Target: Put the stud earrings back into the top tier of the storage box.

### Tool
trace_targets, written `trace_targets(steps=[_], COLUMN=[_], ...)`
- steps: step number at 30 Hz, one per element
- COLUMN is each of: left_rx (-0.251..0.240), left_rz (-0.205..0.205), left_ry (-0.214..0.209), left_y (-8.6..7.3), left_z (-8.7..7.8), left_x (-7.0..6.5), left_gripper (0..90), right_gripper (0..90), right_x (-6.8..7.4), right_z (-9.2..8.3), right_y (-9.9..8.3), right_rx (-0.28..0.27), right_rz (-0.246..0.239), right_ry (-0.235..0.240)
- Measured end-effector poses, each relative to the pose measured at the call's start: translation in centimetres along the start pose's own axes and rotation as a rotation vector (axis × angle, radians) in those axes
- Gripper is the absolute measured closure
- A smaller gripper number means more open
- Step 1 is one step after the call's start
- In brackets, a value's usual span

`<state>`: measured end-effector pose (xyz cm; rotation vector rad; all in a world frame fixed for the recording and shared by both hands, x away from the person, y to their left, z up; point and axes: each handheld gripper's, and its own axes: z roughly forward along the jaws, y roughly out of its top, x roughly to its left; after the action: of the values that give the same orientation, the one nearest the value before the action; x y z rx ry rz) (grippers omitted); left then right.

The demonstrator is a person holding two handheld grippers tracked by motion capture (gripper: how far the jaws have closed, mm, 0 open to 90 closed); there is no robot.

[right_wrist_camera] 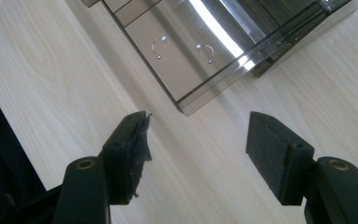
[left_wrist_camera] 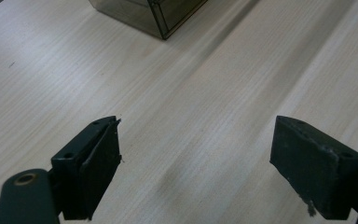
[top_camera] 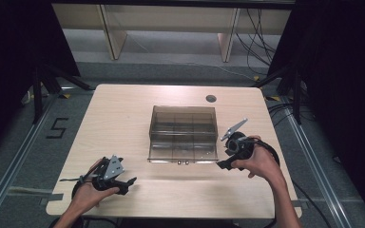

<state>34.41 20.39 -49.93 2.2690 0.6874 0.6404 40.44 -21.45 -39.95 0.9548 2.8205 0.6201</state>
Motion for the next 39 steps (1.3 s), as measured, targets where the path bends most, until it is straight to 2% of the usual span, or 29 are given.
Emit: trace_targets(steps=[1,2,5,6,7,9,11,13,14,17,18,19,23,25,28,30,32,35,39], left_rx=[-0.005,-0.006,0.001,-0.001,-0.003,-0.001,-0.004,0.003,0.006,0.001,0.001,0.001,0.000,0.000,0.000,-0.002,-0.001,-0.001,0.000], left_rz=[-0.008,-0.009,-0.001,-0.004,-0.006,-0.004,-0.006,-0.001,0.005,0.005,0.002,0.000,-0.001,-0.001,0.001,0.005,0.000,0.000,0.009], left_ry=[0.005,0.007,-0.005,0.003,0.004,0.005,0.006,0.003,0.003,-0.005,0.000,0.000,-0.001,-0.002,0.000,0.005,-0.001,-0.007,0.003], left_y=[0.0,0.0,0.0,0.0,0.0,0.0,0.0,0.0,0.0,0.0,0.0,0.0,0.0,0.0,0.0,0.0,0.0,0.0,0.0], left_z=[0.1,0.1,0.0,0.0,0.0,0.1,0.1,0.0,0.0,0.0,0.0,0.0,-0.1,-0.1,-0.1,-0.1,-0.1,0.0,-0.2], left_x=[0.0,0.0,0.0,0.0,0.0,0.0,0.0,0.0,0.1,0.1,0.1,0.1,0.0,0.0,0.1,0.1,0.1,0.0,0.2], left_gripper=[15.3,15.3,15.3,15.2,15.3,15.3,15.3,15.3,15.3,15.3,15.3,15.3,15.3,15.3,15.3,15.3,15.3,15.3,15.3], right_gripper=[38.6,38.2,36.5,36.1,35.8,35.1,34.0,33.2,32.8,31.8,31.6,31.2,28.2,27.6,27.6,26.3,25.3,24.9,24.3], right_x=[0.2,0.1,0.1,0.3,0.2,0.3,0.3,0.5,0.4,0.8,0.8,0.9,1.3,1.2,1.4,1.2,1.4,1.2,1.2], right_z=[0.1,0.3,0.4,0.3,0.4,0.3,0.4,0.5,0.6,0.8,1.0,1.1,1.4,1.6,1.5,1.6,1.8,2.1,2.3], right_y=[-0.1,-0.2,-0.5,-0.6,-0.6,-0.8,-0.9,-1.0,-1.0,-1.3,-1.4,-1.5,-2.0,-2.1,-2.2,-2.3,-2.5,-2.7,-3.2], right_rx=[0.007,0.000,-0.012,-0.010,-0.020,-0.020,-0.029,-0.028,-0.041,-0.045,-0.043,-0.051,-0.050,-0.059,-0.059,-0.079,-0.071,-0.096,-0.111], right_rz=[0.015,0.001,0.004,0.018,0.005,0.016,0.003,0.026,0.002,0.015,0.006,-0.003,0.030,0.009,0.038,0.016,0.055,0.029,0.048], right_ry=[0.009,0.007,0.020,0.011,0.009,0.011,0.007,0.009,0.004,0.006,0.012,0.011,0.004,-0.004,-0.011,-0.022,-0.018,-0.031,-0.033])
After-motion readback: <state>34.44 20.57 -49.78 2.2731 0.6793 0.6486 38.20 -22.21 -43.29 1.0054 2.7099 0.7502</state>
